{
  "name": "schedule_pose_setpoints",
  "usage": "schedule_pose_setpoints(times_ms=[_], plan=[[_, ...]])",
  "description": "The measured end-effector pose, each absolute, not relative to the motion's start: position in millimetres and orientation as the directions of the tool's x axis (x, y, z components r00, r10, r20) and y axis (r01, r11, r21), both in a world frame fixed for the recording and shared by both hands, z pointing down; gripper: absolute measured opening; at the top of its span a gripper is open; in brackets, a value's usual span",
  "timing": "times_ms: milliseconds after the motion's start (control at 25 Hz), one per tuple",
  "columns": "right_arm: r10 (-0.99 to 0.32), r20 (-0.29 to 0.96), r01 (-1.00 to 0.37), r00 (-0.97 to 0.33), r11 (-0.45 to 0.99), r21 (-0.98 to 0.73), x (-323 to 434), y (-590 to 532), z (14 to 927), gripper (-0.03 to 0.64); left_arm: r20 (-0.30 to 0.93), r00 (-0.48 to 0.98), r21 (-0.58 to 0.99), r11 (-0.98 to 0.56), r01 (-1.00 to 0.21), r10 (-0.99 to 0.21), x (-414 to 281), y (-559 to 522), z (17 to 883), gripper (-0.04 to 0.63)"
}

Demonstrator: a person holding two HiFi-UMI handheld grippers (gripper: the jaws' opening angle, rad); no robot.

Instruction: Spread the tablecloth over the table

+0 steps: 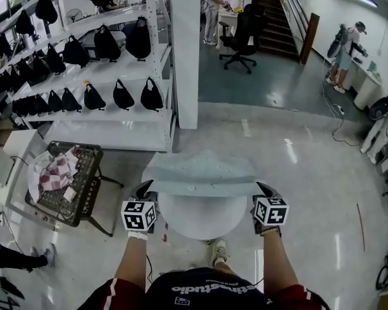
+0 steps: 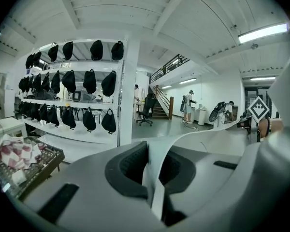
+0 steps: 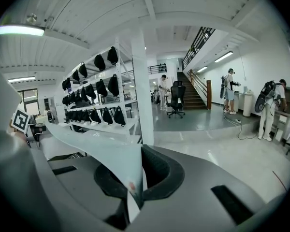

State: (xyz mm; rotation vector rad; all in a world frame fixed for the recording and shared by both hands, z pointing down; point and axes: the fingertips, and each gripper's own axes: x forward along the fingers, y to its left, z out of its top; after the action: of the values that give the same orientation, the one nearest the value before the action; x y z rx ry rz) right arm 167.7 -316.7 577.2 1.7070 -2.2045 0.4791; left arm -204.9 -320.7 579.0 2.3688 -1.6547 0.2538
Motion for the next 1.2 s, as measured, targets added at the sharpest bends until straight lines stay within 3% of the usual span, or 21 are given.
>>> schedule_pose_setpoints(times_ms=[600,880,1200], plan=[[-0.818,0.535,-0.973,-0.209,0.231,-0.026,161.1,-276.2,627.4,0.049,0.390,0.362,0.109,-0.348,-0.931,-0.847,-211.9,-282.6,629.9,0.023],[-0.733,0.656,-0.934,-0.178,0.336,0.122,154.7,-238.3,656.1,0.072,0.413,0.355,0.137,-0.328,-0.935,-0.839,-215.2,-280.8,642.1,0.023],[-0.677,0.708,-0.914,-0.203,0.389,0.110,158.4,-197.8,663.8,0.075,0.433,0.373,0.163,-0.336,-0.928,-0.820,-201.1,-269.8,650.0,0.023]])
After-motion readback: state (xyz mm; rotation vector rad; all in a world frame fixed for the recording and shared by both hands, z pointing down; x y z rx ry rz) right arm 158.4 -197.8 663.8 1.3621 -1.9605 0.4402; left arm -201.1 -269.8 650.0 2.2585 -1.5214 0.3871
